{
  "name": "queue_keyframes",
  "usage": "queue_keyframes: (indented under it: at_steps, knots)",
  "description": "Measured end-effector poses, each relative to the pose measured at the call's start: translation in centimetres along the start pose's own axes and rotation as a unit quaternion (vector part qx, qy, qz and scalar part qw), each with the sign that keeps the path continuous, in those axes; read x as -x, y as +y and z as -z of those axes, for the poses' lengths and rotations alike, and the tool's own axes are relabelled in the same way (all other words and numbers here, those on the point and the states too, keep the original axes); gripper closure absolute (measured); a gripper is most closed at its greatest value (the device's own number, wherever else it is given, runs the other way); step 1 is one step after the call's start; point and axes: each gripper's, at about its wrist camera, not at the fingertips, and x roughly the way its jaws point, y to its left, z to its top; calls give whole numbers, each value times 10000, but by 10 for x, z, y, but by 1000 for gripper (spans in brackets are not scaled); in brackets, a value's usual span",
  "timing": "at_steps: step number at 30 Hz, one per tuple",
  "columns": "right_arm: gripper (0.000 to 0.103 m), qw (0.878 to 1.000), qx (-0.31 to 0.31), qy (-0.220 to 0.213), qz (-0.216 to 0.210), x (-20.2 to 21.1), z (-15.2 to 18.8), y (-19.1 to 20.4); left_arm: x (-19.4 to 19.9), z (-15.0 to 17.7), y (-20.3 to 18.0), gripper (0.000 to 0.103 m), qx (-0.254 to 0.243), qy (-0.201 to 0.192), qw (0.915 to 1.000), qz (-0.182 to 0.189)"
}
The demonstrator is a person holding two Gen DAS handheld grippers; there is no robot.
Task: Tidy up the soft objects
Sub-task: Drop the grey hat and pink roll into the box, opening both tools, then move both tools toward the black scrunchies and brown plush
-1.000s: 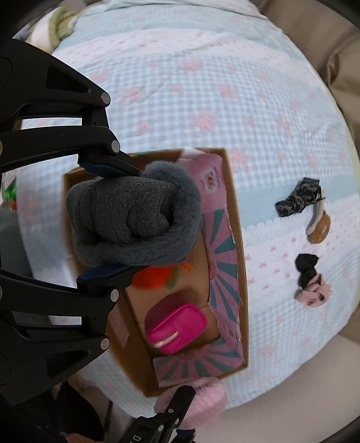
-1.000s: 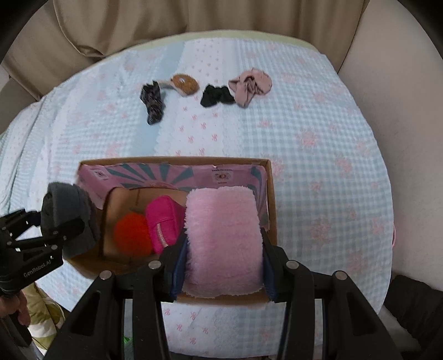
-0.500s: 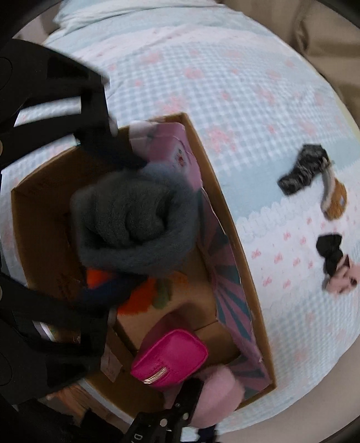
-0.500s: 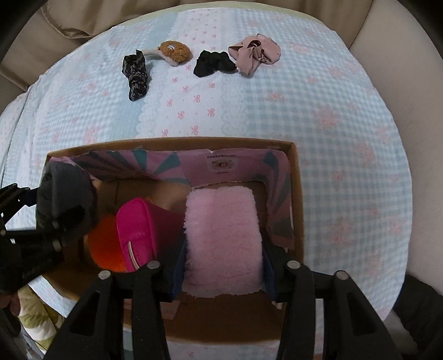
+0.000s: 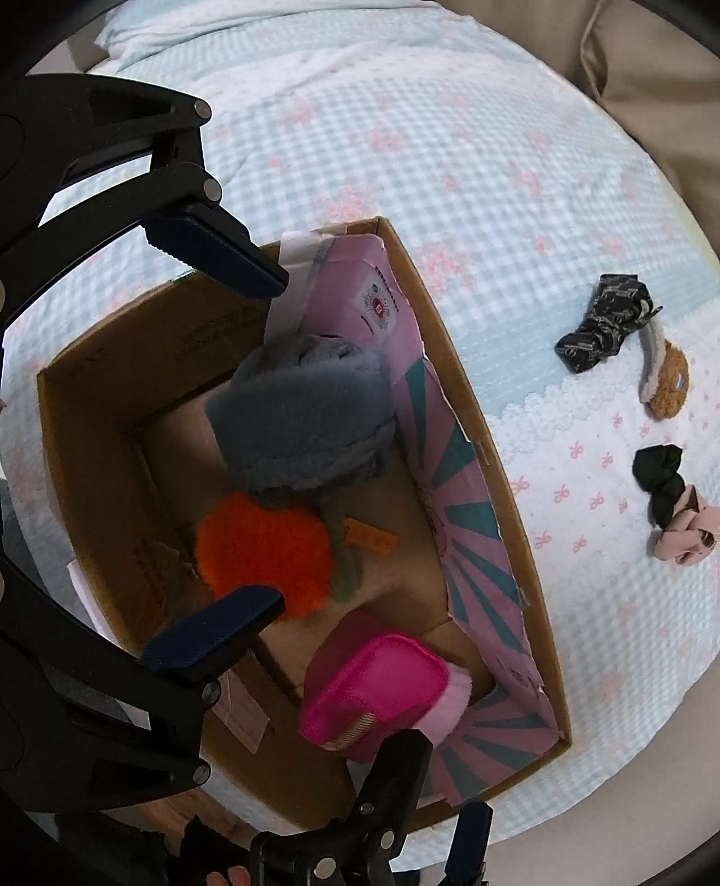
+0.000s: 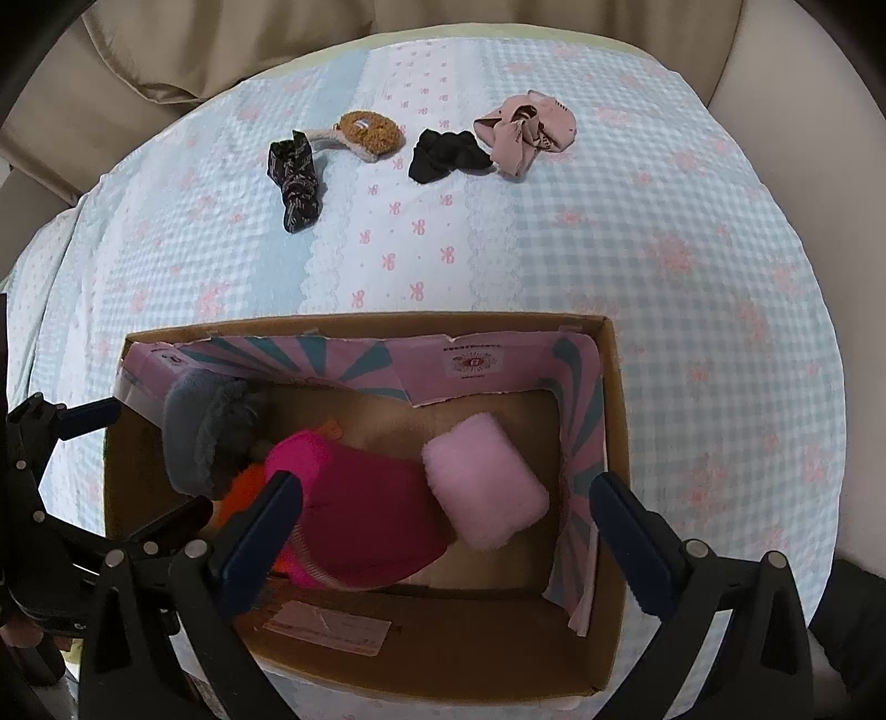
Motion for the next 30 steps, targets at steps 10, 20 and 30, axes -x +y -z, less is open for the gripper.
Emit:
queue_keyframes:
  at_steps: [10, 20, 30]
  knots:
    - [0, 9998, 66, -193, -37, 31, 0, 6, 27, 8, 1, 0, 199, -230, 9995, 104]
    - [0, 9979, 124, -631, -19, 98, 7, 14, 93, 26, 1, 0, 596, -708, 9957, 59]
    - [0, 9922, 76, -1247, -26, 191, 34, 15, 190, 64, -5, 0, 1339, -1501, 9796, -26]
